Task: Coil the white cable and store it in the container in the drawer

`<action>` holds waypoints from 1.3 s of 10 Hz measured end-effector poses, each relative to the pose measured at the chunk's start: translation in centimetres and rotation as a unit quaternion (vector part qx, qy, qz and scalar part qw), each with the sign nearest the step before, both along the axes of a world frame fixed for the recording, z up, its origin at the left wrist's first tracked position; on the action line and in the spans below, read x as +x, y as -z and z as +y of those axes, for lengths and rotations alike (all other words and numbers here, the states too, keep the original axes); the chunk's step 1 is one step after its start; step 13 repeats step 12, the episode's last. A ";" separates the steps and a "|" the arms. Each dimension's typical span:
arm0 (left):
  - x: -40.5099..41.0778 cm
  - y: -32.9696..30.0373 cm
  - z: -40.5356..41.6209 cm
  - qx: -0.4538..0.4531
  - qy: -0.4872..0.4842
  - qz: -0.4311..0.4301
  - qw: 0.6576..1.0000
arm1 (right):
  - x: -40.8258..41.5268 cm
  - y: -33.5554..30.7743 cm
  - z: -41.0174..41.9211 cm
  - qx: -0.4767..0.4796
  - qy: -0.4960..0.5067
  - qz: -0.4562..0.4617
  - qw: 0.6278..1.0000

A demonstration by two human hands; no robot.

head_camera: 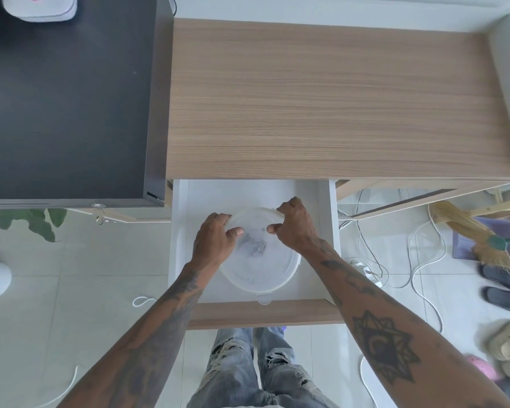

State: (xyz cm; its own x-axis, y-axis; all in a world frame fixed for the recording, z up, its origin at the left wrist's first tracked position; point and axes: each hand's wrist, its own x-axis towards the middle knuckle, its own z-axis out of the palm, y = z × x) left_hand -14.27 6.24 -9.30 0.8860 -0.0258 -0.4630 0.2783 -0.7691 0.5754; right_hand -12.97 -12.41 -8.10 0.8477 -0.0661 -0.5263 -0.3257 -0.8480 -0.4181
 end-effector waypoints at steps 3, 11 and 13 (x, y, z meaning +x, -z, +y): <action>-3.8 -1.1 -1.7 0.150 0.119 -0.083 0.978 | 0.2 0.2 -0.3 0.002 -0.027 -0.003 1.000; -8.7 -2.8 -3.6 0.298 0.341 -0.102 0.886 | -1.9 -2.0 -0.8 -0.012 -0.061 -0.011 0.998; -8.1 -4.9 -3.2 0.294 0.305 -0.107 0.900 | -2.9 -4.4 -1.6 -0.014 -0.086 -0.062 0.994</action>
